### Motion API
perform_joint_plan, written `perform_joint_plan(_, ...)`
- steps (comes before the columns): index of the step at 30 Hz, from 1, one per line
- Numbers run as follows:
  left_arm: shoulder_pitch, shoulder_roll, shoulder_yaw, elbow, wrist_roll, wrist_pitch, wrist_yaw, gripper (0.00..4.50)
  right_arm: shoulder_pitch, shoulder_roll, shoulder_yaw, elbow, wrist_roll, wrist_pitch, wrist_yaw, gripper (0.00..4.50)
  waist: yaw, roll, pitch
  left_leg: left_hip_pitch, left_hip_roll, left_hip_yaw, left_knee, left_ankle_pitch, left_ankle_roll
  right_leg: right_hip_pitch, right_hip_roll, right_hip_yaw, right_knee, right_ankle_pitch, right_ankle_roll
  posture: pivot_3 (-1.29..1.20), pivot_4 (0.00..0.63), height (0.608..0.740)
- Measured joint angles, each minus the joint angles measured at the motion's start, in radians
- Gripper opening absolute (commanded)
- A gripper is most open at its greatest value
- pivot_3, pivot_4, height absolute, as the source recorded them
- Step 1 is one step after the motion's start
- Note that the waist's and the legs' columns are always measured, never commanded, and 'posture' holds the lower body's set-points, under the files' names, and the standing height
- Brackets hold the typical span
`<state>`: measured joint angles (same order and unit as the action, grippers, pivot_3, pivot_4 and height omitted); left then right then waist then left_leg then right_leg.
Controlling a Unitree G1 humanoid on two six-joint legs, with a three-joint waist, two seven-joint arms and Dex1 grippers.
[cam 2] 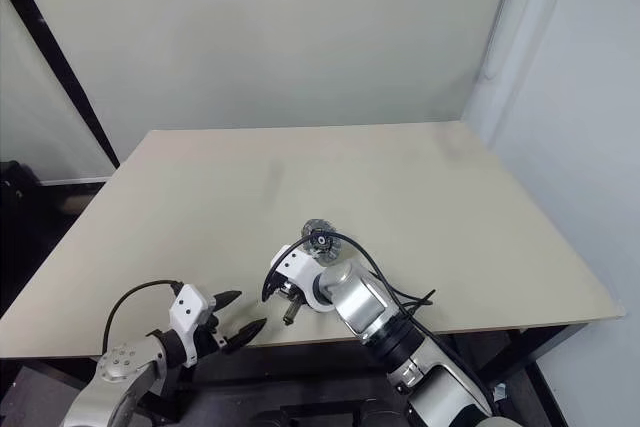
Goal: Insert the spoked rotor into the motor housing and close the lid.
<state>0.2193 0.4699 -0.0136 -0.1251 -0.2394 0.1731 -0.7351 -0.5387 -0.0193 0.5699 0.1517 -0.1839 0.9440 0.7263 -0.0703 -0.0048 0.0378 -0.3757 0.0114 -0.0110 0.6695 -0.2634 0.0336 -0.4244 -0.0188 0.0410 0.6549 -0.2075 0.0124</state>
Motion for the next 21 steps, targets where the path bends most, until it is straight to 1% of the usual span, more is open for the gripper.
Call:
perform_joint_plan(14,-0.004,-0.007,0.0,0.0,0.0,-0.022,0.015,4.5,0.041,0.158,-0.176,0.063,0.09,0.031,-0.197,0.01,-0.005,0.0,0.0,0.0,0.002,0.0,-0.002,0.0,0.0,-0.001,0.002,0.0,0.0,0.0,0.0,0.0,0.0,0.74)
perform_joint_plan(17,-0.002,-0.007,0.0,0.0,0.0,-0.025,0.016,4.5,0.041,0.175,-0.203,0.074,0.108,0.033,-0.225,0.01,-0.006,0.0,0.0,0.0,0.002,0.0,-0.002,0.0,0.0,-0.002,0.002,0.0,0.0,0.0,0.0,0.0,0.0,0.74)
perform_joint_plan(21,0.001,-0.007,0.0,0.0,0.0,-0.029,0.019,4.5,0.041,0.179,-0.207,0.08,0.123,0.029,-0.245,0.01,-0.006,0.0,0.0,0.0,0.003,0.0,-0.002,0.0,0.0,-0.002,0.002,0.0,0.0,0.0,0.0,0.0,0.0,0.74)
